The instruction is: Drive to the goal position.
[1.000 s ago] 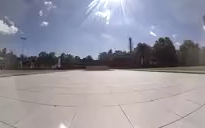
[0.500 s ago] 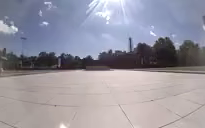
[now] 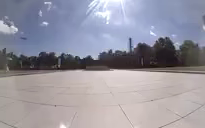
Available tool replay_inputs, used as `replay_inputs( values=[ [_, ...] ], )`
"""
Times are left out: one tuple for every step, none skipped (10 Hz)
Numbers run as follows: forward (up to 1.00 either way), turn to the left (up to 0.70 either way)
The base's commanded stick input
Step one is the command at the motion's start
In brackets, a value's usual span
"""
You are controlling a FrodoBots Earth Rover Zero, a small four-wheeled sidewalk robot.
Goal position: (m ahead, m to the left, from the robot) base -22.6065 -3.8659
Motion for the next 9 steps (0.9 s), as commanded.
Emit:
replay_inputs(
  values=[
    [0.04,0.0],
    [0.05,0.0],
    [0.05,0.0],
    [0.05,0.0],
    [0.05,0.0],
    [0.04,0.0],
    [0.05,0.0],
    [0.05,0.0],
    [0.05,0.0]
  ],
)
